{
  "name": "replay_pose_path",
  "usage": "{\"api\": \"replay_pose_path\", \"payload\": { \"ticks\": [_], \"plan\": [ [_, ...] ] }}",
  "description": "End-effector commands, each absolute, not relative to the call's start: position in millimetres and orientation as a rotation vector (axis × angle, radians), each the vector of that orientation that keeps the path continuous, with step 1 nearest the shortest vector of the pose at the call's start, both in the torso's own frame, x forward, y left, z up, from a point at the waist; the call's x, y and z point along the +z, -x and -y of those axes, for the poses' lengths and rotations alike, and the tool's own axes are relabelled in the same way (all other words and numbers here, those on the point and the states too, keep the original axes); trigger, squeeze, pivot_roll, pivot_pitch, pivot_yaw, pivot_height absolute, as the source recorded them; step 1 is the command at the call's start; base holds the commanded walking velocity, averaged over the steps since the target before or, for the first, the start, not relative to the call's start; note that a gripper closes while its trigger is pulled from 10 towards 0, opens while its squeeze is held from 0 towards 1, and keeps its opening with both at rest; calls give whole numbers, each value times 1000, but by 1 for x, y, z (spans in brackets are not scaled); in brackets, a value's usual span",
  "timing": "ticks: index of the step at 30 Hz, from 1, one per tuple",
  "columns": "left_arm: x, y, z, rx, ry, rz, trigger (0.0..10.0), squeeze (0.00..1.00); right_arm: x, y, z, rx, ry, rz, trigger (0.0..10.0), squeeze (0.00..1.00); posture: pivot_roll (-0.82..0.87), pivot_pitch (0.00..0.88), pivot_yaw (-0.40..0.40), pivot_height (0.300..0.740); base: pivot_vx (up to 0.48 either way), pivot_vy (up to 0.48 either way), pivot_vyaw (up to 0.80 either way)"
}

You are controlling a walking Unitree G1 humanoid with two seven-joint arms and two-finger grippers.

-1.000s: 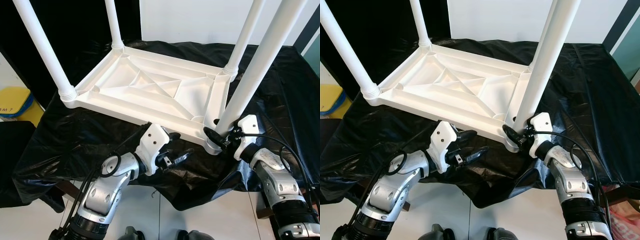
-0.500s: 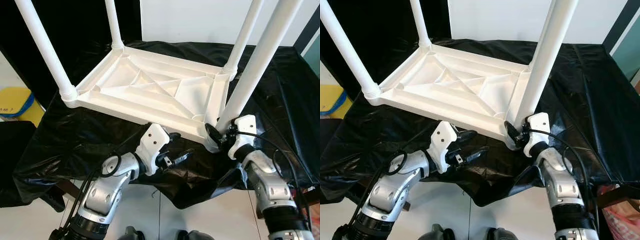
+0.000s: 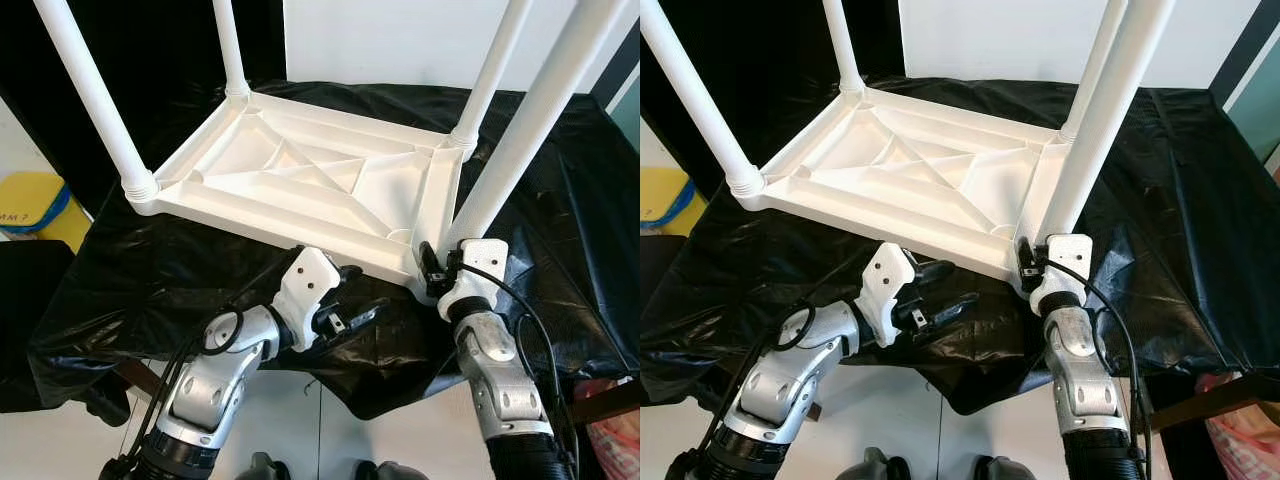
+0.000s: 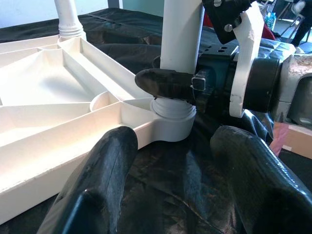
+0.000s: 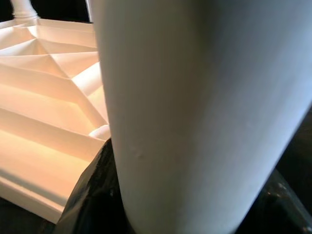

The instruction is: Building children table

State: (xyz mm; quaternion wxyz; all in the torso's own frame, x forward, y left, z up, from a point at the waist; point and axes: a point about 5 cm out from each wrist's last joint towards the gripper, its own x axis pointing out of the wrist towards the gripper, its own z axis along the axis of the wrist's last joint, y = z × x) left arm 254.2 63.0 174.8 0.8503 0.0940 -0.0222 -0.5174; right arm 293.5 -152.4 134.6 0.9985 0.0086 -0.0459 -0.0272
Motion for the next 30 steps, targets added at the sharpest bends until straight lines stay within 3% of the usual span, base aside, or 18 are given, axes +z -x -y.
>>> {"api": "replay_pose_path", "payload": {
  "ticks": [1, 21, 22, 30],
  "plan": [
    [173, -254, -62, -1040, -192, 40, 10000, 0, 112, -287, 154, -141, -14, -20, 10000, 0, -36, 137, -44, 740, 0, 0, 0],
    [173, -253, -62, -1038, -188, 38, 10000, 0, 129, -287, 135, -88, -37, 70, 10000, 0, -37, 141, -42, 740, 0, 0, 0],
    [173, -253, -62, -1037, -188, 37, 10000, 0, 130, -287, 135, -81, -48, 79, 10000, 1000, -35, 141, -44, 740, 0, 0, 0],
    [172, -252, -62, -1035, -189, 37, 10000, 0, 142, -280, 140, 28, -88, 159, 10000, 1000, -40, 136, -41, 740, 0, 0, 0]
  ]
}}
